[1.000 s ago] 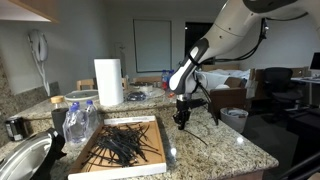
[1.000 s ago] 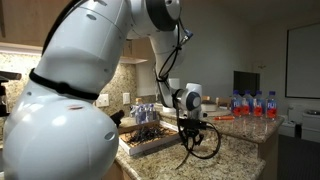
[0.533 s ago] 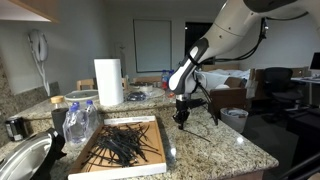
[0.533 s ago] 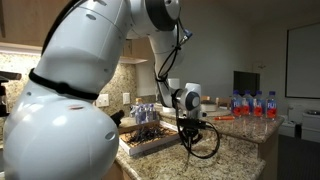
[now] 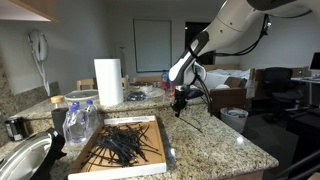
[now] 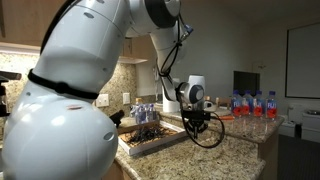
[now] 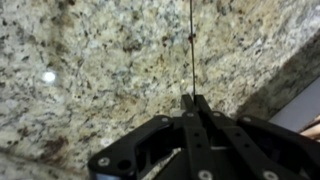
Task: Pick up all the black objects on the table and put them on the cover box
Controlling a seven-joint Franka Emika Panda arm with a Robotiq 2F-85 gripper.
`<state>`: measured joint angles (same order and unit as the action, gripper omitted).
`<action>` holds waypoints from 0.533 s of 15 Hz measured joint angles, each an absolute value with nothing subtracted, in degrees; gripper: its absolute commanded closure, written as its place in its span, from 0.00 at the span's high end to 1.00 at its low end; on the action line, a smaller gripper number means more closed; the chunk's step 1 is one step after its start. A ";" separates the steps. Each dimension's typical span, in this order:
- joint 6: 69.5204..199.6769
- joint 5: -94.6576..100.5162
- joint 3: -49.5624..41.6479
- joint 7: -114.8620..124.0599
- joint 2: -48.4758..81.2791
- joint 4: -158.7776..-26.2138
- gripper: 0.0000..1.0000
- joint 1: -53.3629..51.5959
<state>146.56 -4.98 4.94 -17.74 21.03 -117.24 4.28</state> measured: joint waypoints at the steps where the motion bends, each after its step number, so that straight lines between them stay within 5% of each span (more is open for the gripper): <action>1: 144.87 -5.93 5.15 -17.88 20.53 -115.91 0.07 4.57; 8: 128.73 -16.29 8.93 -26.13 19.06 -106.31 0.07 5.11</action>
<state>128.73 -16.29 8.93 -26.13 19.06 -106.31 5.11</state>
